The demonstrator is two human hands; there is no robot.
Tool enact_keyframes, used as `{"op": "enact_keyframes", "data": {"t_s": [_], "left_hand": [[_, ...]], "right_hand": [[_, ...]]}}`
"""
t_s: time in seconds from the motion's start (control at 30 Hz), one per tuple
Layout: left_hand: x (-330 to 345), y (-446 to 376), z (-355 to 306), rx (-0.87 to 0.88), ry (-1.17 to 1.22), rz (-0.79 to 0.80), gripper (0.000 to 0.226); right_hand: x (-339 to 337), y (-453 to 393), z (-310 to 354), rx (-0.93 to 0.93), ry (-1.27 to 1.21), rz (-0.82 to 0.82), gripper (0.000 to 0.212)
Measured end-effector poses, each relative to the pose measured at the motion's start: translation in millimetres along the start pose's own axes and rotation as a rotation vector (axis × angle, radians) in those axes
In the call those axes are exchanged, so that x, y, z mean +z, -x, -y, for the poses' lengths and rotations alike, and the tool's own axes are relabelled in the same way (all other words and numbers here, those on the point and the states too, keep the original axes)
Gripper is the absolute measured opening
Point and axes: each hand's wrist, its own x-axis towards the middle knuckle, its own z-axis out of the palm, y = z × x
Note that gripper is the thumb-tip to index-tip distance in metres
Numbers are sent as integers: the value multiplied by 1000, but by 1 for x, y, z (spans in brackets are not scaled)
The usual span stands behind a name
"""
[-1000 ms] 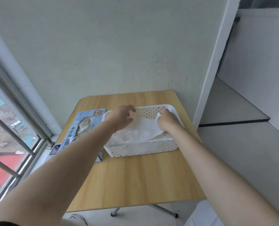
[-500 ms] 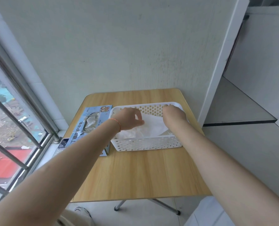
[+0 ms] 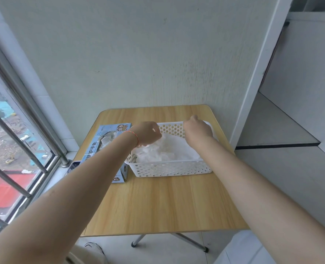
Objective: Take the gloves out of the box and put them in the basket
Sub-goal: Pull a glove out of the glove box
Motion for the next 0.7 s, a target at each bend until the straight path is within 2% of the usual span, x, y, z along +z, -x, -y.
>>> {"op": "enact_keyframes", "data": {"t_s": [0.03, 0.07, 0.13, 0.2, 0.3, 0.47, 0.57, 0.63, 0.7], "left_hand": [[1, -2, -1, 12, -2, -47, 25], [4, -3, -2, 23, -62, -26, 33], [13, -4, -3, 6, -193, 137, 66], [19, -3, -3, -58, -185, 265, 81], [27, -7, 3, -80, -130, 321, 87], [40, -12, 4, -108, -217, 345, 77], [41, -15, 6, -121, -220, 361, 81], [34, -17, 7, -131, -140, 418, 88], [22, -14, 5, -166, 36, 497, 91]], "right_hand": [[-2, 0, 1, -47, -70, 41, 26], [-4, 0, 2, -90, -149, 124, 27], [-6, 2, 3, -113, -232, 377, 57], [-3, 3, 2, -100, -153, 527, 79], [12, 1, 0, -102, -90, 546, 78], [24, -1, 5, -110, -42, 525, 72], [28, -4, 6, -101, -30, 535, 70], [23, -4, 5, -93, -41, 569, 74], [13, -3, 2, -97, -75, 612, 79]]}}
